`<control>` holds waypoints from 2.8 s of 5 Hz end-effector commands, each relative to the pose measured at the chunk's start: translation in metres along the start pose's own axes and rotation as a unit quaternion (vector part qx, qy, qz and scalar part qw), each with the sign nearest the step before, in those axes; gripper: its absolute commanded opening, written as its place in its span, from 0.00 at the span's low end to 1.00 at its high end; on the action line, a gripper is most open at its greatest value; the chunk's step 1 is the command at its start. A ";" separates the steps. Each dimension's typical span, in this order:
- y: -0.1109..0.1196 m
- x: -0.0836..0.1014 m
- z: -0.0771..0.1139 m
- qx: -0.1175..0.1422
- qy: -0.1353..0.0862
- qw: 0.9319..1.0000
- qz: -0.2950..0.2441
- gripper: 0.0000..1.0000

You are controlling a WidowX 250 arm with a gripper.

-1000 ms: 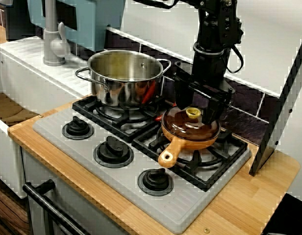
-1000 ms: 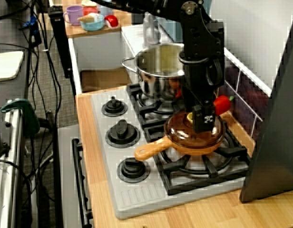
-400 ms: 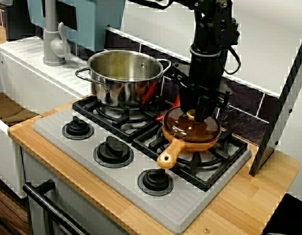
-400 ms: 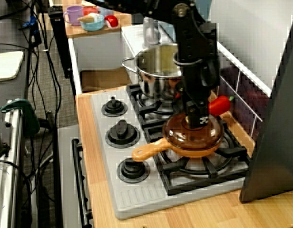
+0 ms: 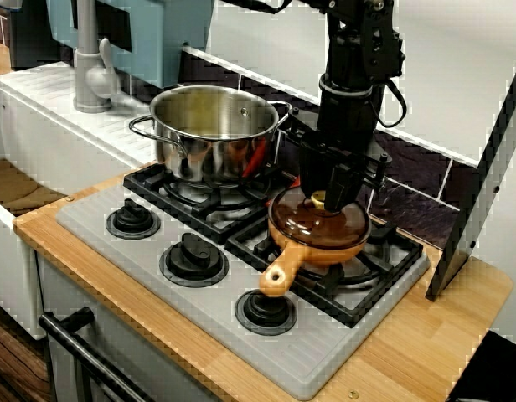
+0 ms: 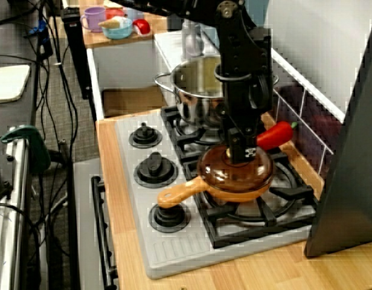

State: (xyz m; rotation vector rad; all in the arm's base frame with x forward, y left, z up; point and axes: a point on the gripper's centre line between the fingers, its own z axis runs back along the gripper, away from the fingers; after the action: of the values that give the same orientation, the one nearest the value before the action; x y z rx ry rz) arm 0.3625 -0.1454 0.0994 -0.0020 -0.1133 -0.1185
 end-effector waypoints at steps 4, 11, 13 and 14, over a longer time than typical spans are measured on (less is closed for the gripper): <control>0.048 0.026 0.094 -0.042 -0.050 0.996 0.060 0.00; 0.112 -0.015 0.098 -0.043 -0.093 0.989 0.105 0.00; 0.130 -0.032 0.100 -0.036 -0.107 0.988 0.105 0.00; 0.141 -0.036 0.098 -0.030 -0.113 0.987 0.113 0.00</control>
State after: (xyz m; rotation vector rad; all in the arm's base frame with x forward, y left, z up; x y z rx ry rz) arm 0.3356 -0.0031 0.1686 -0.0877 -0.2584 0.1001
